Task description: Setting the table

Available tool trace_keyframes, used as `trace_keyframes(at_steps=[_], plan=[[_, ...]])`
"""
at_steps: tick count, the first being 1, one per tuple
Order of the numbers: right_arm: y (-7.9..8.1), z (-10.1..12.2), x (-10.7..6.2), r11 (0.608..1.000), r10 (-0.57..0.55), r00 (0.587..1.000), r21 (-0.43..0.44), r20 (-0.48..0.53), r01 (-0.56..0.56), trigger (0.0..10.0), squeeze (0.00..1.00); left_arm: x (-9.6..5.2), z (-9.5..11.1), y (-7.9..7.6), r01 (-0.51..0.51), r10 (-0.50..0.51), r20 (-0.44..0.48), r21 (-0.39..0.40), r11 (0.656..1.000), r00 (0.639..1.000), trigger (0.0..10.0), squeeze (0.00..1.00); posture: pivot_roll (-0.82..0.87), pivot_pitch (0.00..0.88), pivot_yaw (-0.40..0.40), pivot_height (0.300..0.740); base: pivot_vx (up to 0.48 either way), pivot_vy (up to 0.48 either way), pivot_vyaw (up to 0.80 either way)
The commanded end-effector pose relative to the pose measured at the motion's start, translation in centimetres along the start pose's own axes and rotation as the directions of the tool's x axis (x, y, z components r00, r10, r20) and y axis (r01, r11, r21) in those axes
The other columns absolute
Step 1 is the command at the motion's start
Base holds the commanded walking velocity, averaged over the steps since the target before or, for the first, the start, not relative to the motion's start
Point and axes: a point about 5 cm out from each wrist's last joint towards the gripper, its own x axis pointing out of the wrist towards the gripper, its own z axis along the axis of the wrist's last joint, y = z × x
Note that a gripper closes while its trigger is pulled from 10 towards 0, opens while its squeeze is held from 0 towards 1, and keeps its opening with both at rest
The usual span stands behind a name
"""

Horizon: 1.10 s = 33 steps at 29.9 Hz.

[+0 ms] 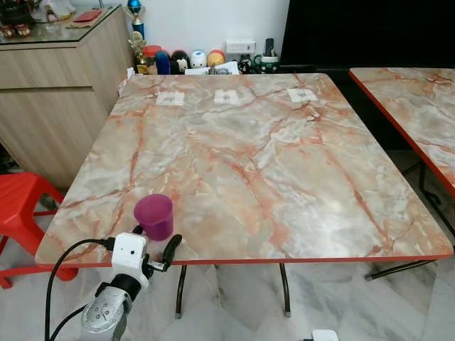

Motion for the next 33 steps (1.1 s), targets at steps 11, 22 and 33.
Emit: trace_keyframes(at_steps=[11,22,33], plan=[[-0.1,-0.4,-0.1,1.000,-0.003,1.000,-0.004,-0.009,0.003,10.0,0.00,0.9,-0.3,-0.6,-0.015,0.015,0.008,0.002,1.000,1.000,10.0,0.00,0.05,0.085,-0.009,0.740,0.000,0.000,0.00],[-0.1,-0.4,-0.1,1.000,-0.004,1.000,-0.008,-0.010,0.004,10.0,0.00,2.0,-0.5,-1.0,-0.061,0.061,0.011,-0.006,0.998,0.998,10.0,0.00,0.04,0.085,-0.012,0.740,0.000,0.000,0.00],[-0.1,-0.4,-0.1,1.000,-0.005,1.000,-0.012,-0.012,0.005,10.0,0.00,3.1,-0.1,-1.0,-0.114,0.114,0.036,-0.012,0.993,0.993,10.0,0.00,0.03,0.087,-0.014,0.740,0.000,0.000,0.00]])
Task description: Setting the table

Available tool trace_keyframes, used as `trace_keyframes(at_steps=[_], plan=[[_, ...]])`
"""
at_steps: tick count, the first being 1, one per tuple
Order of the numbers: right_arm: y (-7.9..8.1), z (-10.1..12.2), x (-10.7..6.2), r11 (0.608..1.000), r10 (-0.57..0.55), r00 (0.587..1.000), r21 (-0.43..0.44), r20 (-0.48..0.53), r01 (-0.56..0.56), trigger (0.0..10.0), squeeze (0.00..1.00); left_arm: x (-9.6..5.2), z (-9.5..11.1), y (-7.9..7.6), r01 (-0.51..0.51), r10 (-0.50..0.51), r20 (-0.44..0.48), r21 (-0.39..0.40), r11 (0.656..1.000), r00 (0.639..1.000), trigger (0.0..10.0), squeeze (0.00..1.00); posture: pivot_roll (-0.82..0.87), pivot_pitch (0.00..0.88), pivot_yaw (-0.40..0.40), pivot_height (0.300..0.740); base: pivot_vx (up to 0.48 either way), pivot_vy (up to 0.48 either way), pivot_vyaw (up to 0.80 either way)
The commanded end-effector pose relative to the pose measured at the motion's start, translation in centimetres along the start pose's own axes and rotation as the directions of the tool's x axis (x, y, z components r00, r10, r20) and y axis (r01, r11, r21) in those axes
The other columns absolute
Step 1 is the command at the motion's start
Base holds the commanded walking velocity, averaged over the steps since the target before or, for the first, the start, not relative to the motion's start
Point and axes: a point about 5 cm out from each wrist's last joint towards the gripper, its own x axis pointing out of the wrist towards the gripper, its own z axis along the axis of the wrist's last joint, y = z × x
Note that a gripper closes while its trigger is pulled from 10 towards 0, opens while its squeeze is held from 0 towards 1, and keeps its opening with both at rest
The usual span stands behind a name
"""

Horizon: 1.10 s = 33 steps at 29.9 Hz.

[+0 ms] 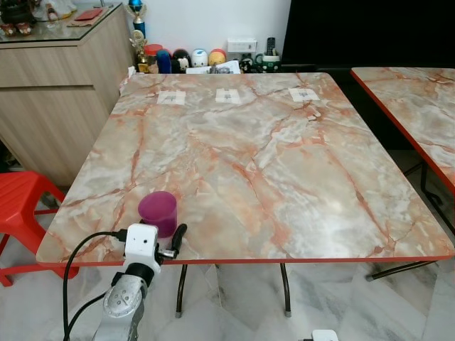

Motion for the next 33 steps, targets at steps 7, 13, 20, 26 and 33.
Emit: trace_keyframes(at_steps=[7,13,20,26,33], plan=[[-0.18,-0.38,-0.08,1.000,-0.005,1.000,-0.006,-0.012,0.005,10.0,0.00,0.66,-0.23,-0.53,-0.027,0.027,-0.002,-0.024,0.999,1.000,10.0,0.00,0.03,0.087,-0.016,0.740,0.000,0.000,0.00],[-0.24,-0.39,-0.08,1.000,-0.006,1.000,-0.010,-0.013,0.006,10.0,0.00,0.92,-0.17,-0.45,-0.063,0.063,0.009,-0.039,0.997,0.998,10.0,0.00,0.03,0.089,-0.019,0.740,0.000,0.000,0.00],[-0.30,-0.38,-0.08,1.000,-0.006,1.000,-0.014,-0.013,0.006,10.0,0.00,0.95,0.09,-0.11,-0.091,0.093,0.034,-0.058,0.994,0.995,0.0,0.00,0.03,0.089,-0.022,0.740,0.000,0.000,0.00],[-0.28,-0.36,-0.07,1.000,-0.005,1.000,-0.016,-0.013,0.005,10.0,0.00,0.97,0.03,-0.06,-0.095,0.098,0.036,-0.059,0.994,0.995,0.0,0.00,0.03,0.089,-0.023,0.740,0.000,0.000,0.00],[-0.27,-0.37,-0.07,1.000,-0.005,1.000,-0.016,-0.014,0.005,10.0,0.00,0.94,-0.03,-0.07,-0.091,0.093,0.037,-0.055,0.994,0.995,0.0,0.00,0.03,0.088,-0.019,0.740,0.000,0.000,0.00]])
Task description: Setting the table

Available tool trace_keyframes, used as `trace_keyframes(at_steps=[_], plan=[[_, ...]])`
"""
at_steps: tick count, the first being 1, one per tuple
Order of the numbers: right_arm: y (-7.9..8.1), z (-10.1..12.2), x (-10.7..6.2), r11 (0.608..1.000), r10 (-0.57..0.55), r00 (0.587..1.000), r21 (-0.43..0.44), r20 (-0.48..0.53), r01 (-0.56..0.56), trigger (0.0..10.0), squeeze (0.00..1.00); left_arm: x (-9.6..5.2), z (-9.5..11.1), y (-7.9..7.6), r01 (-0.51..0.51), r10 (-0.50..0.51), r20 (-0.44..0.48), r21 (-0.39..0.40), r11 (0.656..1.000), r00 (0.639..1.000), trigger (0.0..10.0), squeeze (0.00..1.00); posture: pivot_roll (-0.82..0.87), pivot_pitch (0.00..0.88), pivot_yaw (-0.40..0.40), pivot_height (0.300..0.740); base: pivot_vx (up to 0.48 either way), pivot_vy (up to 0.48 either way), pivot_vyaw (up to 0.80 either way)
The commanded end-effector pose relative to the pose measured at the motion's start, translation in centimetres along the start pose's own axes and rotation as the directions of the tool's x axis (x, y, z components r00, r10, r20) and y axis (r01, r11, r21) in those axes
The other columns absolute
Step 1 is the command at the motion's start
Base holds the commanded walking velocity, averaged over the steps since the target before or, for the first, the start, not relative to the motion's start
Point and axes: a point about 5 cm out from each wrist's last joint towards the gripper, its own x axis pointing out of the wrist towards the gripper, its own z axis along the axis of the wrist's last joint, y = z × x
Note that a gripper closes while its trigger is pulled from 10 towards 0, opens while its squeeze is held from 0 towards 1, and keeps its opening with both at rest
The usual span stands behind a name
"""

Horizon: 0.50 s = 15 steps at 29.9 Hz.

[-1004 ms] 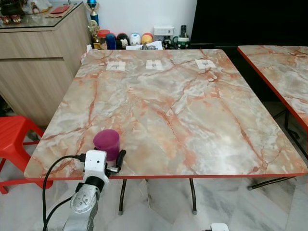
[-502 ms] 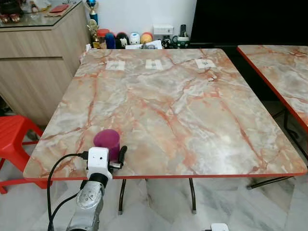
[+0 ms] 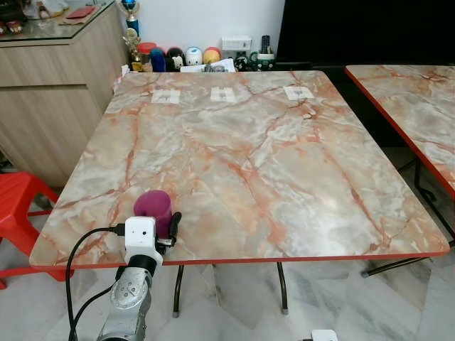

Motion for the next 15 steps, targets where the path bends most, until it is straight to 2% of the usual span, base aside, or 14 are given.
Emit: trace_keyframes(at_steps=[1,9,14,15], plan=[[-0.2,-0.4,-0.1,1.000,-0.007,1.000,-0.003,-0.014,0.007,10.0,0.00,0.0,-0.1,0.0,-0.003,0.003,0.002,-0.006,1.000,1.000,0.0,0.00,0.03,0.088,-0.019,0.740,0.000,0.000,0.00],[-0.2,-0.5,-0.1,1.000,-0.007,1.000,-0.001,-0.016,0.007,10.0,0.00,-0.9,0.5,2.0,-0.032,0.031,0.031,0.036,0.999,0.999,0.0,0.00,0.03,0.077,-0.010,0.740,0.000,0.000,0.00],[-0.2,-0.6,-0.1,1.000,-0.004,1.000,-0.001,-0.017,0.004,10.0,0.00,-2.1,1.2,4.2,-0.040,0.034,0.054,0.102,0.994,0.998,0.0,0.00,0.04,0.065,-0.004,0.740,0.000,0.000,0.00],[-0.2,-0.6,-0.1,1.000,-0.004,1.000,0.000,-0.017,0.004,10.0,0.00,-2.3,1.3,4.4,-0.039,0.034,0.056,0.105,0.994,0.998,0.4,0.00,0.04,0.064,-0.004,0.740,0.000,0.000,0.00]])
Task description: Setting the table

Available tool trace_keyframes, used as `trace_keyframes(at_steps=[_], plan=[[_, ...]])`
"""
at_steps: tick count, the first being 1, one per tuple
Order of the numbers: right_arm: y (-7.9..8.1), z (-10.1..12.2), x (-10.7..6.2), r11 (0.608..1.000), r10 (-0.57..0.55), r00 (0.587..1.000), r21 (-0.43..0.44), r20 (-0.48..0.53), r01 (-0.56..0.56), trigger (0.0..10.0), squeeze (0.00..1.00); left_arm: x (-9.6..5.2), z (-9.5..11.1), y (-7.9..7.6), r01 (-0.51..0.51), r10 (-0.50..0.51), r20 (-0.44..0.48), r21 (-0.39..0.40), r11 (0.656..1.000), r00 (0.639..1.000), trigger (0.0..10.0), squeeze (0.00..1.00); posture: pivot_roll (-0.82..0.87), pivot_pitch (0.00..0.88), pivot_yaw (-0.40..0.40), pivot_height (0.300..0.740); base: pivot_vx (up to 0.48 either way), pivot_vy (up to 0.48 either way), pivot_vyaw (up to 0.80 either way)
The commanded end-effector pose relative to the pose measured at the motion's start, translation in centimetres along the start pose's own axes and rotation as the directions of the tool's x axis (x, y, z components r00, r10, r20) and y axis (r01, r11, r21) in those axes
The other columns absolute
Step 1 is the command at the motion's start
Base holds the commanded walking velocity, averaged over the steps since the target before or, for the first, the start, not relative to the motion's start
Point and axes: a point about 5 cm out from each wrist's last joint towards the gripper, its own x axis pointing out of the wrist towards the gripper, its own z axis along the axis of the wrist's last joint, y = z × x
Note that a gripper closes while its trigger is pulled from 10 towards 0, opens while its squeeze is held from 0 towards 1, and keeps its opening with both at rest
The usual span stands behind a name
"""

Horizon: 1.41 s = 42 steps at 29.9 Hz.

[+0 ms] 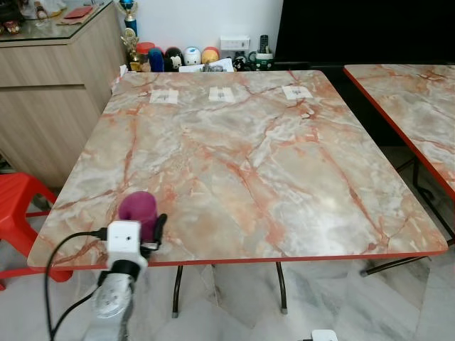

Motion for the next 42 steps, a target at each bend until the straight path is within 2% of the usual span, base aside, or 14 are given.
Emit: trace_keyframes(at_steps=[1,2,3,11,13,18,42], plan=[[-0.1,-0.5,-0.1,1.000,-0.003,1.000,0.001,-0.014,0.003,10.0,0.00,-0.2,0.2,0.4,-0.003,0.003,0.001,-0.008,1.000,1.000,1.6,0.00,0.04,0.062,-0.004,0.740,0.000,0.000,0.00],[-0.1,-0.5,-0.1,1.000,-0.003,1.000,0.001,-0.014,0.003,10.0,0.00,-0.4,0.2,0.6,0.003,-0.003,0.002,0.001,1.000,1.000,4.5,0.00,0.04,0.060,-0.004,0.740,0.000,0.000,0.00],[-0.1,-0.5,-0.1,1.000,-0.003,1.000,0.001,-0.015,0.003,10.0,0.00,-0.7,0.5,0.9,0.013,-0.013,0.009,0.024,1.000,1.000,10.0,0.00,0.04,0.056,-0.003,0.740,0.000,0.000,0.00],[-0.3,-0.7,-0.1,1.000,-0.011,1.000,0.007,-0.018,0.011,10.0,0.00,-2.4,0.6,2.3,0.001,-0.001,-0.019,0.013,1.000,1.000,10.0,0.00,0.05,0.044,-0.004,0.740,0.000,0.000,0.00],[-0.3,-0.7,-0.1,1.000,-0.011,1.000,0.007,-0.018,0.011,10.0,0.00,-2.4,0.6,2.3,0.001,0.000,-0.021,0.012,1.000,1.000,10.0,0.00,0.05,0.040,-0.004,0.740,0.000,0.000,0.00],[-0.3,-0.7,-0.2,1.000,-0.010,1.000,0.010,-0.013,0.010,10.0,0.00,-2.1,0.6,0.9,0.034,-0.034,-0.040,0.008,0.999,0.999,10.0,0.00,0.04,0.036,-0.001,0.740,0.000,0.000,0.00],[-0.1,-0.4,-0.1,1.000,-0.015,1.000,0.008,-0.006,0.015,10.0,0.00,-1.8,1.1,1.0,0.011,-0.011,-0.058,-0.007,1.000,0.998,10.0,0.00,0.04,0.075,0.003,0.740,0.000,-0.443,0.08]])
